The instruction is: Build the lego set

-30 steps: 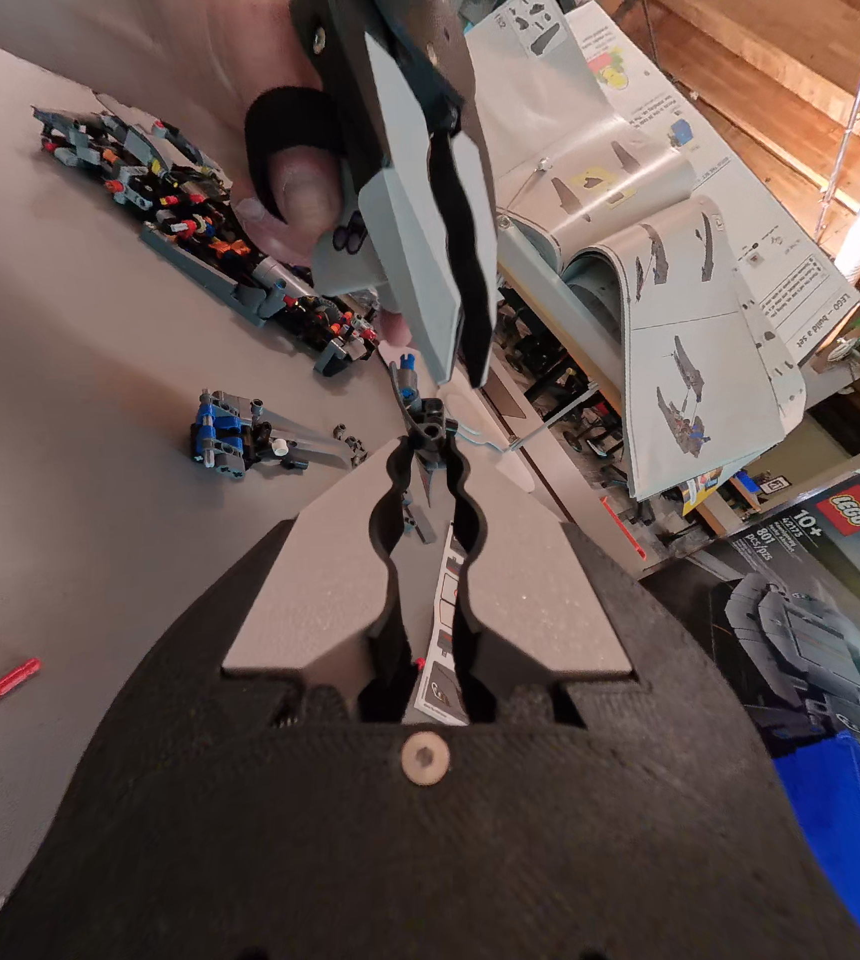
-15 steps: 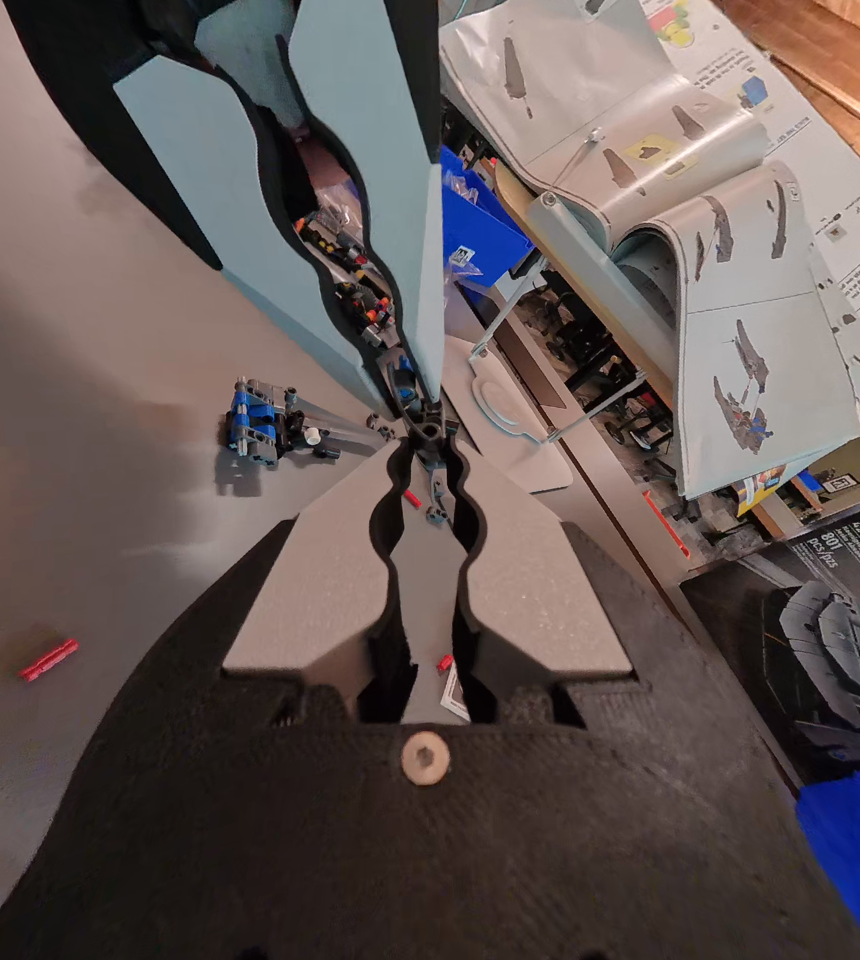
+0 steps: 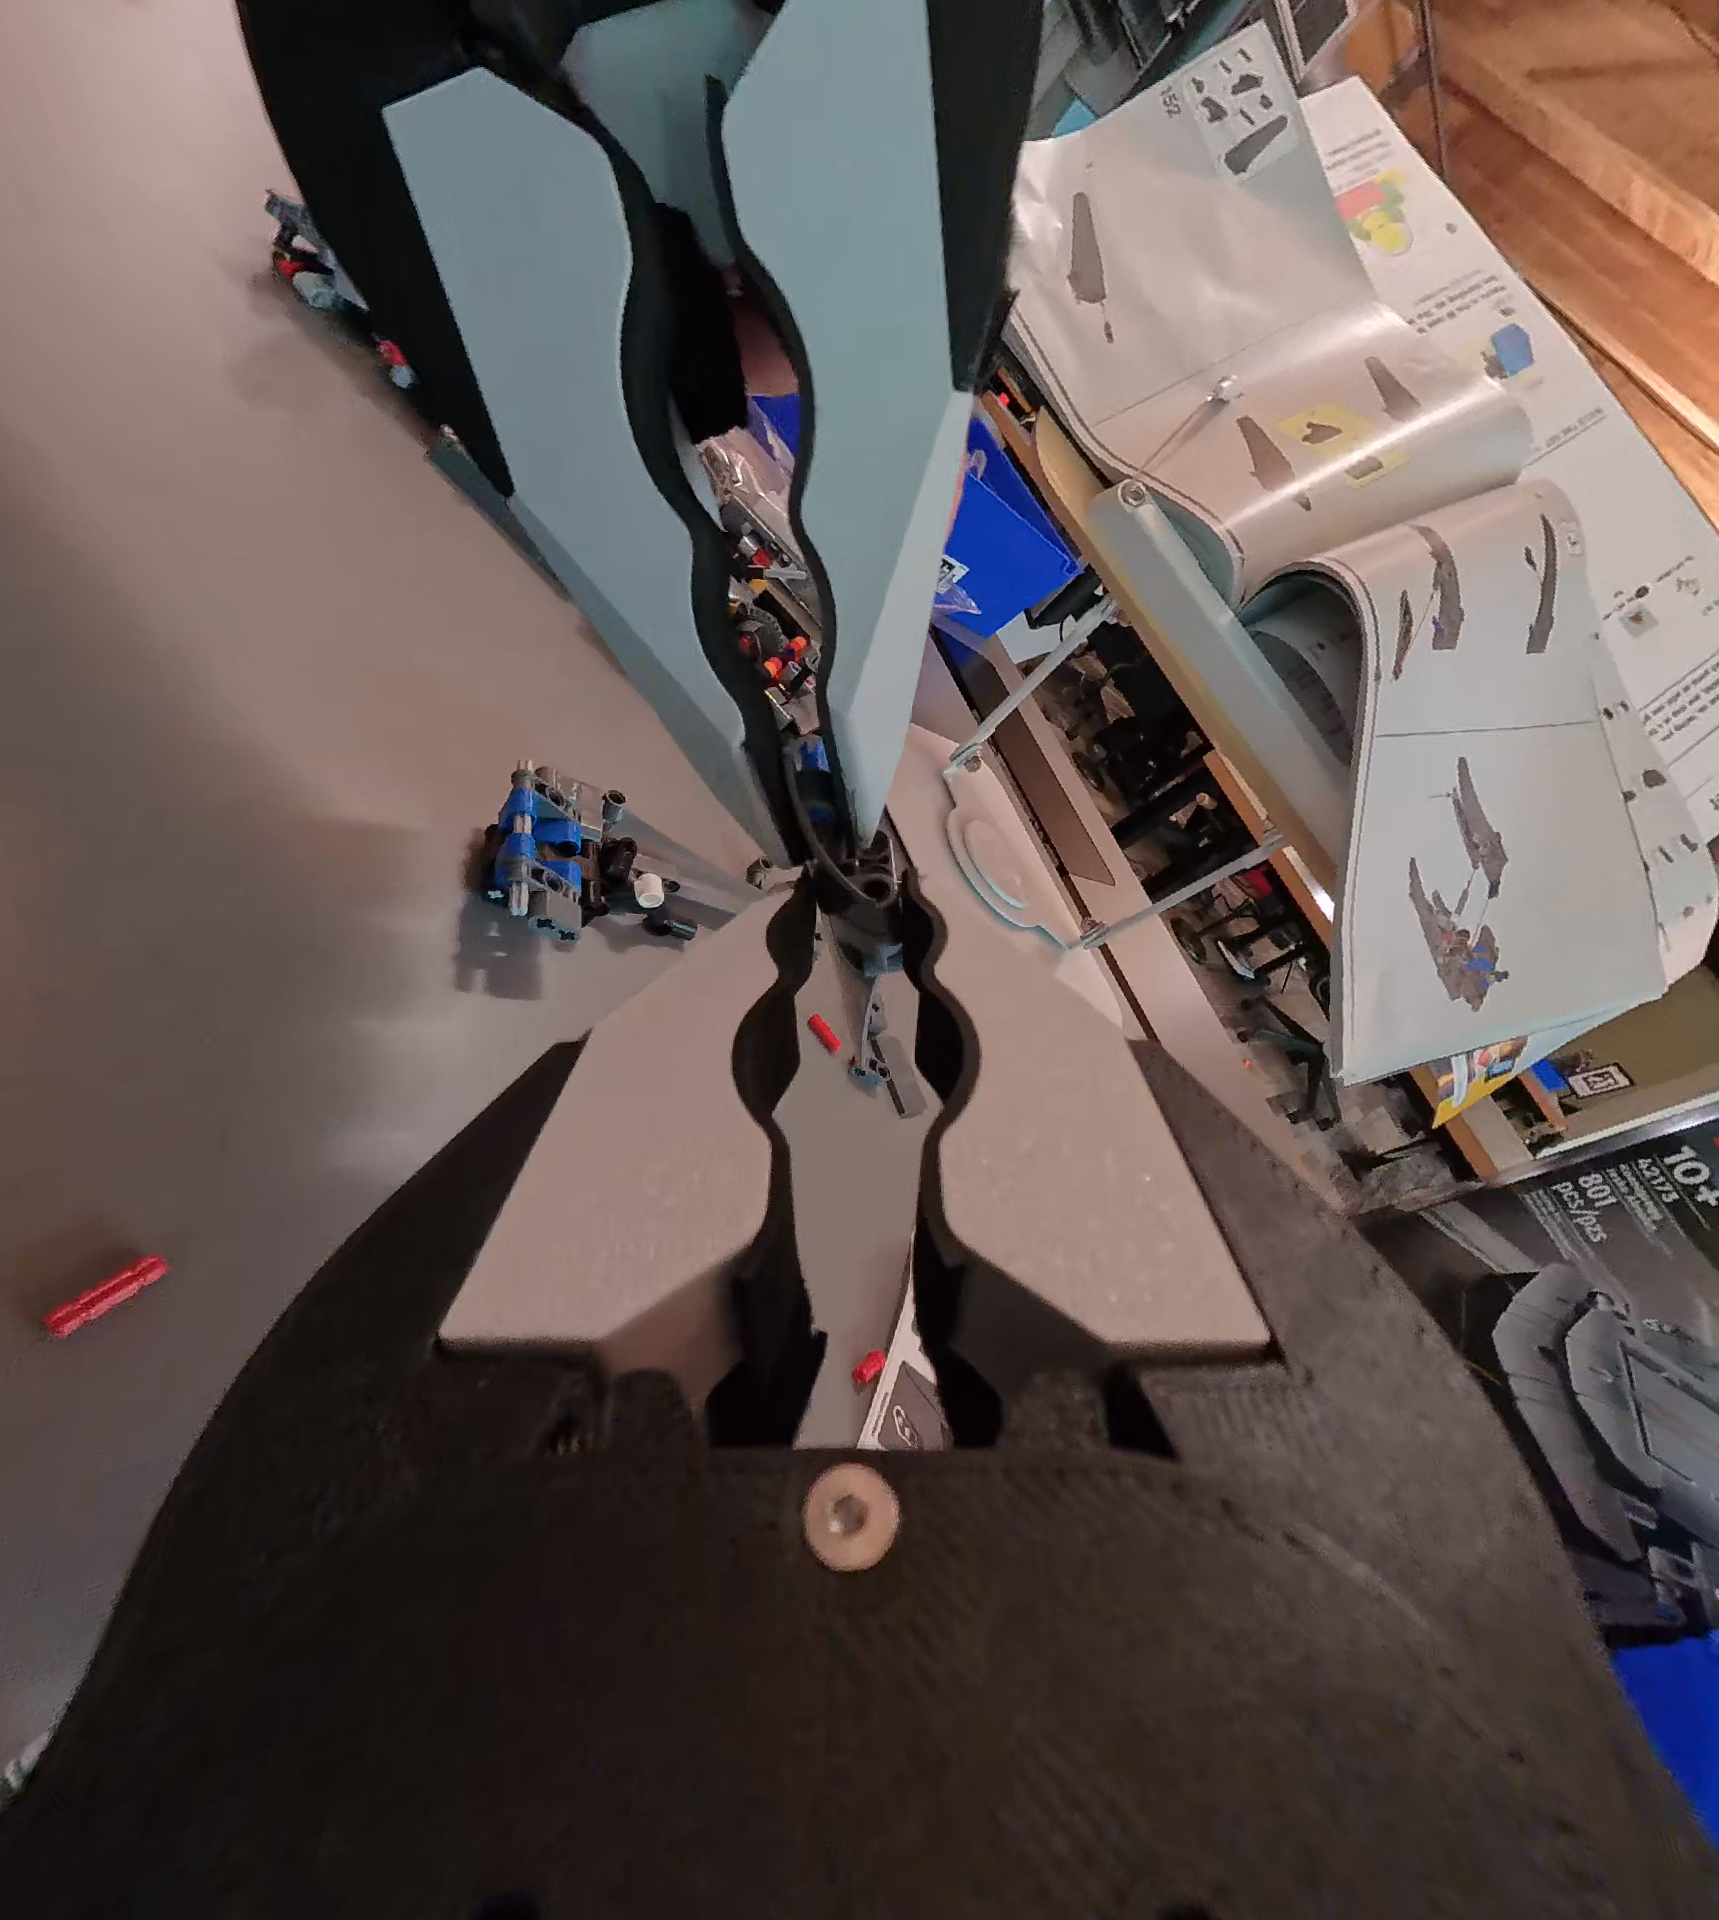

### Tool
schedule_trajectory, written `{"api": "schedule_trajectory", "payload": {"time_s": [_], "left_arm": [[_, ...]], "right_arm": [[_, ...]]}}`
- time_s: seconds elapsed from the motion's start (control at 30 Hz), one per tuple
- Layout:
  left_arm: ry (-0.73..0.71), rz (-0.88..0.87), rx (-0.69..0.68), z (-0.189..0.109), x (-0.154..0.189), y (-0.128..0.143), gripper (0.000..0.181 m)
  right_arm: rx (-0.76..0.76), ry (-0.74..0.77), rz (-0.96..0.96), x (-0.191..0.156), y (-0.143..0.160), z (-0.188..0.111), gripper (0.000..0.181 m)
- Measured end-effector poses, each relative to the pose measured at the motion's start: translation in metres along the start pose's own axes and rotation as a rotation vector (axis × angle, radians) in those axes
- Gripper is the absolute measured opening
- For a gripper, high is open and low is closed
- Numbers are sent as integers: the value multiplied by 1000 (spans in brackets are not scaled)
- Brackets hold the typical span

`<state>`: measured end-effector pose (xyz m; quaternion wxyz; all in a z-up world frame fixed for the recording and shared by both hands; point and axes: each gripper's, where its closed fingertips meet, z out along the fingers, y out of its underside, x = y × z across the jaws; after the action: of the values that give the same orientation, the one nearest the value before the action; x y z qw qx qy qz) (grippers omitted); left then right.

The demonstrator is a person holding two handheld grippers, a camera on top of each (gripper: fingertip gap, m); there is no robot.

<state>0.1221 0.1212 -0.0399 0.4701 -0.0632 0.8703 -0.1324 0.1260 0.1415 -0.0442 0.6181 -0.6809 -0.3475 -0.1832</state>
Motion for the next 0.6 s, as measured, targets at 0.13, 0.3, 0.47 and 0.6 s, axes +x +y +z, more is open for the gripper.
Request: {"api": "schedule_trajectory", "payload": {"time_s": [0.13,0.3,0.47,0.6], "left_arm": [[42,-1,10,-2,3,-1,4],[-53,-12,-88,-7,-9,16,23],[62,-162,-179,-28,20,47,33],[112,-159,-219,-19,58,62,32]], "right_arm": [[6,-22,-9,-4,-2,0,13],[-59,-35,31,-3,10,2,12],[-98,-39,60,0,20,3,12],[-108,-58,54,-4,22,6,12]]}}
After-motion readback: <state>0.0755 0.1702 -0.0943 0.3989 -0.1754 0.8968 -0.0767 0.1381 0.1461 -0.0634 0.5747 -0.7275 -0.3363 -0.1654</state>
